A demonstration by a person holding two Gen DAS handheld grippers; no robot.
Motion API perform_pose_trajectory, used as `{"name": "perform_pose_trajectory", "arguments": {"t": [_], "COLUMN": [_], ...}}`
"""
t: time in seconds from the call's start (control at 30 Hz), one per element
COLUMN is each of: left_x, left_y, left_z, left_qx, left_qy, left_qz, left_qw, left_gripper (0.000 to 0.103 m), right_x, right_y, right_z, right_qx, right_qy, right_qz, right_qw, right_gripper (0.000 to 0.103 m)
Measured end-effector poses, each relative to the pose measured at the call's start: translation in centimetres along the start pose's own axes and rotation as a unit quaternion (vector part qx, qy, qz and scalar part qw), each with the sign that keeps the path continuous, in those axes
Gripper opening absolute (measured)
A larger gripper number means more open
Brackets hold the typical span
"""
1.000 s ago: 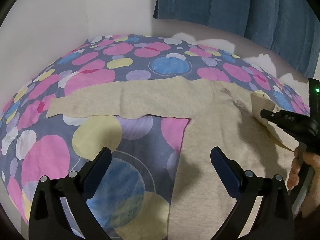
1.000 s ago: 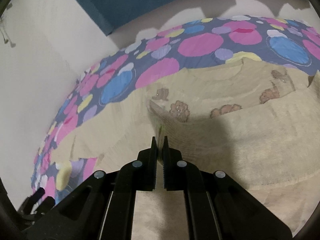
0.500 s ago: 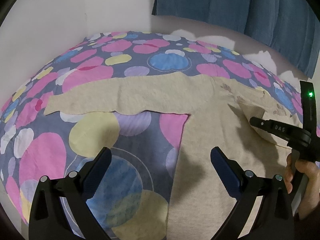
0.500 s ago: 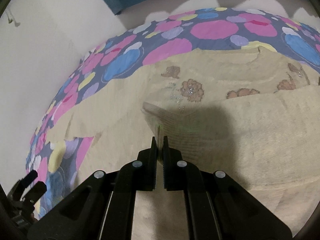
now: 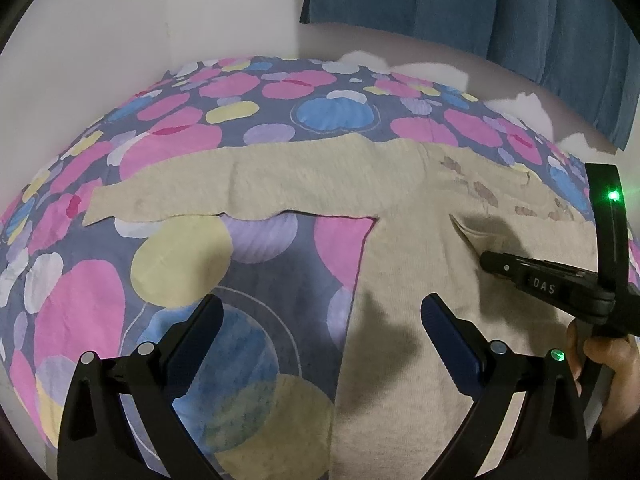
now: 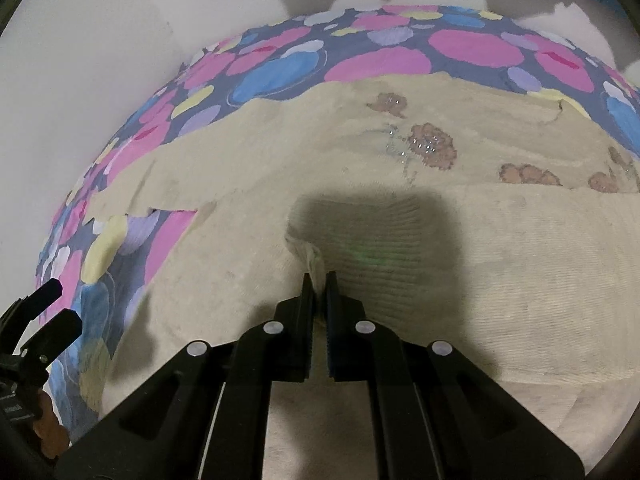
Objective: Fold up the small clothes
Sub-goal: 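Carry the held sleeve across the sweater body with the right gripper, then open the right gripper to release the sleeve on the body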
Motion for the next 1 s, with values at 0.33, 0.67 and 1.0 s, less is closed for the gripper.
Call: {"name": "perform_pose_trajectory", "arguments": {"t": [0.33,0.67,1.0], "left_x": [0.3,-0.4,-3.2], "left_y": [0.4,0.7,1.5], "left_z": [-0.4,-0.5,0.0], "left_qx": [-0.005,-0.006,-0.015], "left_qy": [0.003,-0.01,-0.049], "left_qz": [0.003,-0.006,-0.007], "left_qw": [1.0,0.9999,0.9986], "left_gripper": [0.099,0.099,0.099], "right_x": [-1.8,1.9,18.2], "right_y": [-0.1,-7.0,-16.4], "right_z": [-0.4,-1.9,-10.5], "right_qx": [-0.007,0.044,0.127], "right_qy": [-0.004,0.057,0.231], "right_qz": [0.069,0.135,0.063], "right_qw": [0.998,0.988,0.963], "right_gripper": [0.035,0.038,0.063]}}
Point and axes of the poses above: each gripper's, at about its wrist camera, not at the fingertips, and y roughly the way its jaws point, x to its right, z to its top, the point moved 5 cm from there along y, roughly the way its jaws point, and after that the axes turned 5 degrees about -y, right-handed, at the moved point
